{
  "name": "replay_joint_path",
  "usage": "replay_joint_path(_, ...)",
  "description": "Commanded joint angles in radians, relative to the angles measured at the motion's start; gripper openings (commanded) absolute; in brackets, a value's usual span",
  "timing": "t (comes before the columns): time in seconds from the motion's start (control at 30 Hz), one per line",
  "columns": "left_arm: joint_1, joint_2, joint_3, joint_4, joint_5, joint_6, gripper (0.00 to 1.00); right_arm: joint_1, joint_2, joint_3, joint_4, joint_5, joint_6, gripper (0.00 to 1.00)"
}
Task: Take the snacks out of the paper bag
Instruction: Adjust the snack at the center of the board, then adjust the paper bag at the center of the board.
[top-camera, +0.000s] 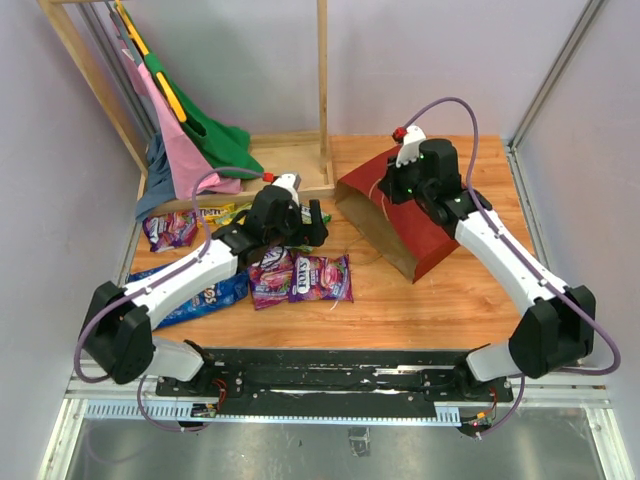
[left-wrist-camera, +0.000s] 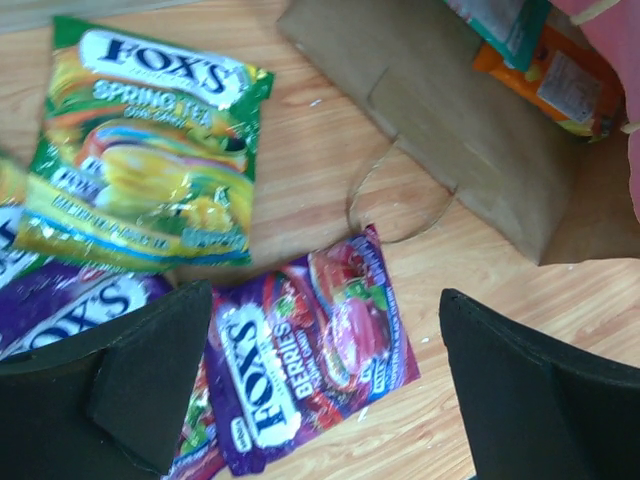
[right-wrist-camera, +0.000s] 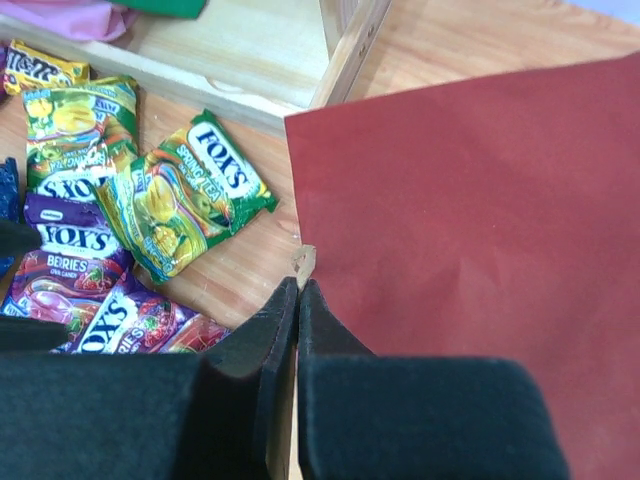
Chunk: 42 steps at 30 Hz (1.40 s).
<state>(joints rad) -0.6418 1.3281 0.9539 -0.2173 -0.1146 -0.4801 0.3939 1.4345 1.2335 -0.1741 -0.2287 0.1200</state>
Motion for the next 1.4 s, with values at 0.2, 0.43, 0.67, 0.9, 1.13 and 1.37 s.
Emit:
replay_joint_path(0.2, 0.004, 0.180, 0.148, 0.131, 0.142, 0.062, 1.00, -0.136, -0.033, 0.060, -0.014, -0.043, -0.029, 0.01)
replay_joint_path(0.43, -0.001, 0.284, 0.212, 0.181, 0.190, 0.062, 1.00, -0.267, 0.027, 0.093, -0.028, -0.075, -0.024, 0.01)
replay_joint_path(0.67, -0.001, 0.340, 0.244, 0.179, 0.189, 0.080, 1.00, -0.377, 0.087, 0.190, -0.054, -0.095, -0.016, 0.01)
replay_joint_path(0.9, 0.002, 0.351, 0.258, 0.147, 0.158, 0.110, 1.00, -0.409, 0.155, 0.285, -0.073, -0.088, -0.022, 0.01)
replay_joint_path(1.13, 0.009, 0.370, 0.269, 0.136, 0.166, 0.112, 1.00, -0.451, 0.264, 0.408, -0.095, -0.117, 0.006, 0.01)
replay_joint_path(1.37, 0.010, 0.394, 0.293, 0.116, 0.167, 0.117, 1.00, -0.512, 0.345, 0.529, -0.109, -0.156, 0.056, 0.01)
